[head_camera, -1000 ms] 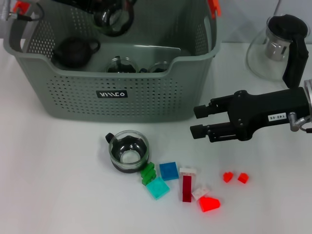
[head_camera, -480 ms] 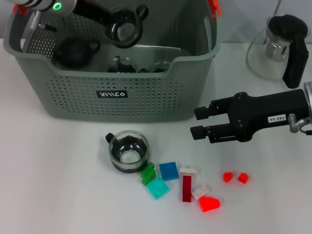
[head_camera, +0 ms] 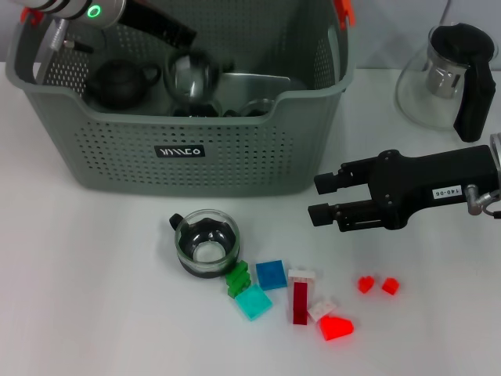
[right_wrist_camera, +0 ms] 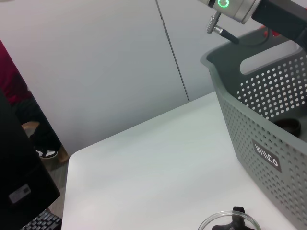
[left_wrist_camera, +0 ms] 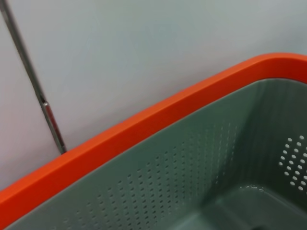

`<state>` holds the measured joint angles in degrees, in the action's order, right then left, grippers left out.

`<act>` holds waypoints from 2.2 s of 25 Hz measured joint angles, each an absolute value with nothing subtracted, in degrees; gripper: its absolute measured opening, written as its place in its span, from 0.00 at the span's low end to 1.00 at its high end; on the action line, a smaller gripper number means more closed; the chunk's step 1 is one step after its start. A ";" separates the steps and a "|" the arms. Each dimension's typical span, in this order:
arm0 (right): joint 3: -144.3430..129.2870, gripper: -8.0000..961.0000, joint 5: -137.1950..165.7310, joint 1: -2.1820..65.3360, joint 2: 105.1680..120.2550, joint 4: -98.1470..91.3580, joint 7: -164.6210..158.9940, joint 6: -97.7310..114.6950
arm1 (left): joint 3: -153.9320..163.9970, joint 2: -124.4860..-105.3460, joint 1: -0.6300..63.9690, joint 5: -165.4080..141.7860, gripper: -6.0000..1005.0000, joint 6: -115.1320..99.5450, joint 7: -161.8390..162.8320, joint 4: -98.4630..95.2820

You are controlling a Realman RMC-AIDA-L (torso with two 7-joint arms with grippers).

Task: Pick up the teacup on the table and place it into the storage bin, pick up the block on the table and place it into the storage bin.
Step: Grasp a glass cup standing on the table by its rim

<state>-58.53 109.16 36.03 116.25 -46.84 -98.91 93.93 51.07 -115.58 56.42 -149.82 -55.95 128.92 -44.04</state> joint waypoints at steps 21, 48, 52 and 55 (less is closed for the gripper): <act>-58.27 0.65 109.16 35.60 115.88 -46.85 -98.59 94.14 | 47.13 -115.84 50.64 -140.58 0.64 -89.06 128.91 -75.88; -56.01 0.65 109.16 34.94 116.36 -43.27 -98.40 92.30 | 66.25 -124.13 29.26 -141.82 0.63 -108.55 101.38 -90.29; -55.99 0.65 109.15 34.79 116.53 -43.17 -98.47 92.29 | 71.87 -123.95 28.74 -145.05 0.63 -102.96 100.79 -87.88; -55.98 0.65 109.16 34.76 116.66 -43.04 -98.49 92.27 | 74.74 -123.95 29.07 -145.80 0.64 -100.47 100.00 -86.39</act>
